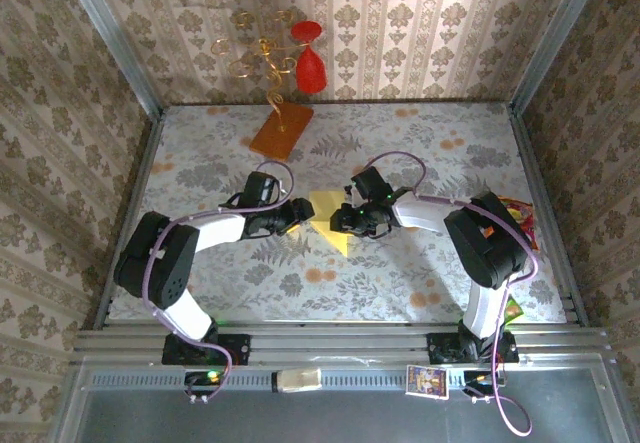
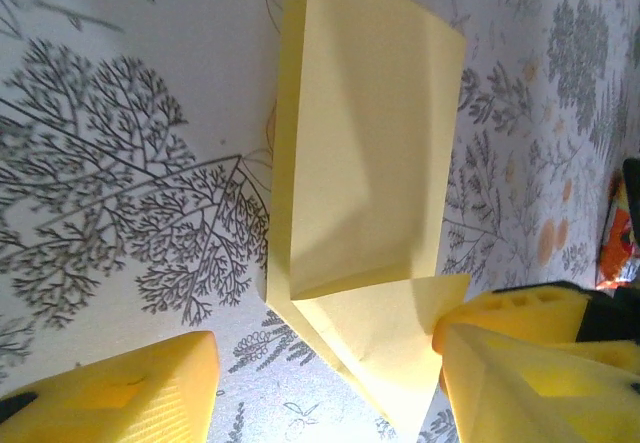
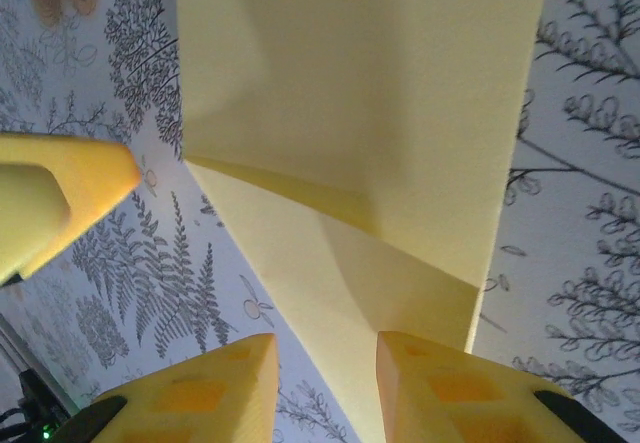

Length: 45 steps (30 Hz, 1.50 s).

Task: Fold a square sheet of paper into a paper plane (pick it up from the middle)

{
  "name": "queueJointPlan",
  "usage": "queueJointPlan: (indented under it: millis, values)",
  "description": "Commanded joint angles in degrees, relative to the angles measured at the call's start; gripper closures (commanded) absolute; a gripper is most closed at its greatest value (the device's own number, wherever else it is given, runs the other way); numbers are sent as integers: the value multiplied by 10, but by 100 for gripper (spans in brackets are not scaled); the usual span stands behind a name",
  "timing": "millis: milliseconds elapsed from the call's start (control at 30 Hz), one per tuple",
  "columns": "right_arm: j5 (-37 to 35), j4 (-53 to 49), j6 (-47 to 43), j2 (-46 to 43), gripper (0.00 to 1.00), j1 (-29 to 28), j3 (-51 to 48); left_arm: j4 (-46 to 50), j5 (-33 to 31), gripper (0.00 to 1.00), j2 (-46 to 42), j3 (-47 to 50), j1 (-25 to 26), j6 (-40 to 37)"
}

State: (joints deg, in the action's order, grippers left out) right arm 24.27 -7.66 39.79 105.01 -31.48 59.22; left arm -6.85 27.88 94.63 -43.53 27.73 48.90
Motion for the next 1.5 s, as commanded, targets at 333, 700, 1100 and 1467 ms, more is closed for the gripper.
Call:
queueJointPlan:
  millis: [333, 700, 1100, 1467]
  values:
    - [-4, 23, 14, -16, 68, 19, -26, -63, 86, 51, 60, -31, 6, 32]
    - [-7, 20, 9, -10, 76, 20, -24, -67, 103, 56, 78, -41, 1, 31]
    - [-21, 0, 1, 6, 84, 23, -22, -97, 196, 64, 122, -65, -13, -4]
    - [-15, -2, -5, 17, 86, 23, -19, -92, 238, 68, 146, -84, -13, -32]
